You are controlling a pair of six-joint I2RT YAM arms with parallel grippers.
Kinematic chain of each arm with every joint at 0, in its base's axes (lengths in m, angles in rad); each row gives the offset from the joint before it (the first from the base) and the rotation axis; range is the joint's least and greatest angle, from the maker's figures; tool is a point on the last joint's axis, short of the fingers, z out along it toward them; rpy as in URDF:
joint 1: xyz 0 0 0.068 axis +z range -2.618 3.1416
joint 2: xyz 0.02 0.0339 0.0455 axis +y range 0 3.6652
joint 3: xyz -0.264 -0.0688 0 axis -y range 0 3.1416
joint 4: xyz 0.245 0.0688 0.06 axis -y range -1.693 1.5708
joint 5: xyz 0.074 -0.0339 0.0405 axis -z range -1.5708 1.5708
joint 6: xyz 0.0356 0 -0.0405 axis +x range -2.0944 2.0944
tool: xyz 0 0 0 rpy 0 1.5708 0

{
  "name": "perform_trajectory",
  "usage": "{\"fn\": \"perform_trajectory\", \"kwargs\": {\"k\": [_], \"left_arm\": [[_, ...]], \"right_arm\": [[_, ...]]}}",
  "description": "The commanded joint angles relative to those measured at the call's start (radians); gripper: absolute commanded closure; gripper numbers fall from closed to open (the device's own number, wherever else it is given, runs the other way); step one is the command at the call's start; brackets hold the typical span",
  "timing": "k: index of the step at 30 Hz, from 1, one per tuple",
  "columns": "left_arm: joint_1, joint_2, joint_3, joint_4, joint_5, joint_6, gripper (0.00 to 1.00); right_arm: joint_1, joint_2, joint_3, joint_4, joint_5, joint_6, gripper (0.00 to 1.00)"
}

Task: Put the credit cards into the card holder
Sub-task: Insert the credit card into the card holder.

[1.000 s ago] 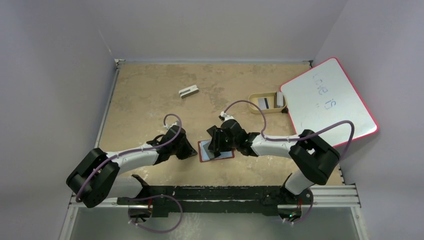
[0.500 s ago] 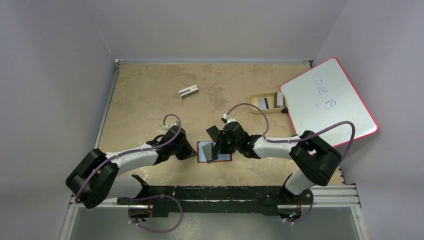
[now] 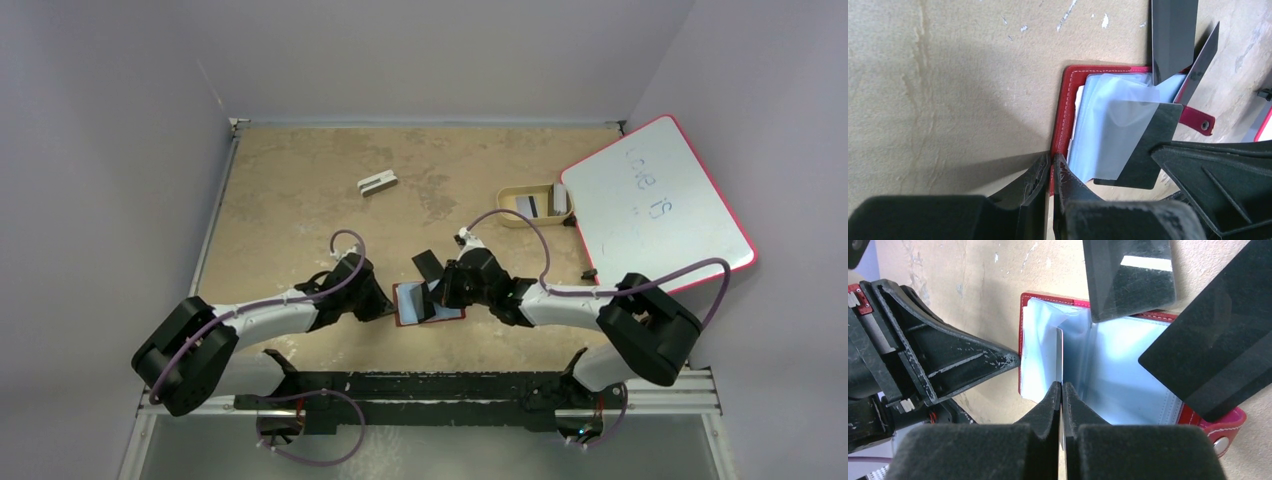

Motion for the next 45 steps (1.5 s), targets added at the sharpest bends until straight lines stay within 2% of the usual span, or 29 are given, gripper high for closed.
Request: {"fn": "perform_trajectory", "kwargs": {"k": [1,10,19,28,37,43,45], "left_arm": [[-0.027,0.012,-0.010,0.035,0.000,-0.027,0.94],[-0.084,0.058,-0.018,0.085,-0.015,-0.071,0.94],[-0.086,0.069,-0.011,0.088,-0.022,-0.071,0.94],[-0.091,0.077,-0.016,0.092,-0.027,-0.074,0.94],[-0.097,0.094,-0.007,0.102,-0.025,-0.074,0.94],[-0.099,0.097,-0.005,0.101,-0.028,-0.071,0.94],[-0.099,0.099,-0.004,0.102,-0.029,-0.071,0.94]], "right_arm": [[-0.007,-0.008,-0.034,0.065,0.050,0.028,1.00],[-0.008,-0.001,-0.089,0.186,0.060,0.088,1.00],[-0.009,0.047,-0.104,0.274,0.020,0.119,1.00],[-0.009,0.020,-0.167,0.358,0.043,0.177,1.00],[-0.009,0.134,-0.165,0.474,-0.026,0.168,1.00],[-0.009,0.104,-0.187,0.496,0.006,0.174,1.00],[-0.009,0.097,-0.169,0.457,0.022,0.149,0.87]]}}
